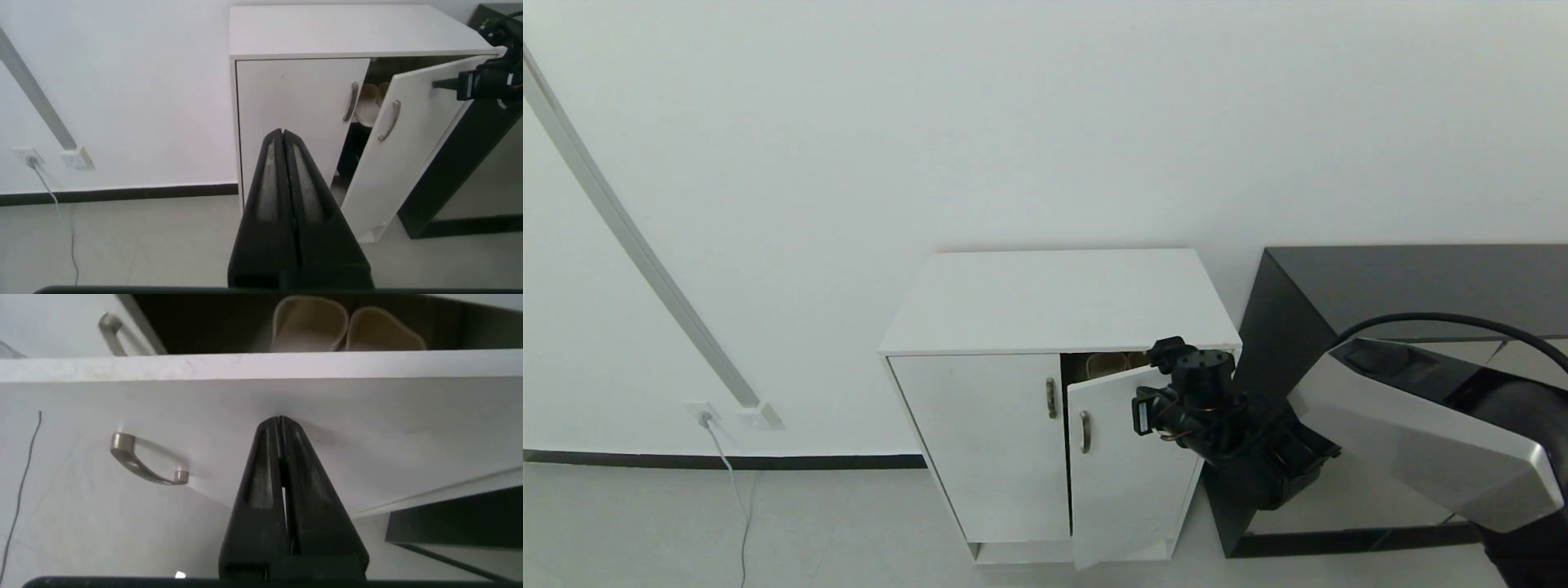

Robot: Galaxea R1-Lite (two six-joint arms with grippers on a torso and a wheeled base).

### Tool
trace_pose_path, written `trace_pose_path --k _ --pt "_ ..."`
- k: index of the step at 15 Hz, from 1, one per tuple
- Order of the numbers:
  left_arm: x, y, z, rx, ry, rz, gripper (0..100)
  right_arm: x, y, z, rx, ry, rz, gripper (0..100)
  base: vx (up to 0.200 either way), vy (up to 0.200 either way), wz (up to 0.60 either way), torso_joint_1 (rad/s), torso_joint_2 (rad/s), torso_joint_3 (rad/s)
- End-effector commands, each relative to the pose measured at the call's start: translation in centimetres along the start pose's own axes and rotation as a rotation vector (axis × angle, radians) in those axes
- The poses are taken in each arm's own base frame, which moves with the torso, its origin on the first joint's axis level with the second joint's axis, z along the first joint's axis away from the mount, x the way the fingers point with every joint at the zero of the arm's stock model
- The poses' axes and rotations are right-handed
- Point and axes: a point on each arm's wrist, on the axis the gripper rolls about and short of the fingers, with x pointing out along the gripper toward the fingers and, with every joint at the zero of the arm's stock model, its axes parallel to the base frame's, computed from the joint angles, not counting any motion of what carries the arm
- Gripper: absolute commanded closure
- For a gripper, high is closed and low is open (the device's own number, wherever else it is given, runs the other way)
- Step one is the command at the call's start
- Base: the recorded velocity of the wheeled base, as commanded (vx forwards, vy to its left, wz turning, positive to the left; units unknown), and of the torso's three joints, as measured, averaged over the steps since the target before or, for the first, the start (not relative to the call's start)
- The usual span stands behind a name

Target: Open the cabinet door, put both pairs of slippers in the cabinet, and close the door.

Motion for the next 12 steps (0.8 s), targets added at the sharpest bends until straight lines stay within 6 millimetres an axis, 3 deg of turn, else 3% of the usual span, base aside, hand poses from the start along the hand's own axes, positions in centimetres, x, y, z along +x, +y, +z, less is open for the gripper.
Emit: trace_pose_path --k 1,12 --pt "0.0 0.0 0.0 0.000 0.001 0.000 100 0.7 -0.2 -0.3 0.003 -0.003 -0.006 100 0.000 0.000 0.00 0.000 0.00 0.000" --pt "0.0 0.0 0.0 0.000 0.001 0.000 100 2.3 -1.7 0.7 0.010 0.001 -0.041 100 0.000 0.000 0.00 0.000 0.00 0.000"
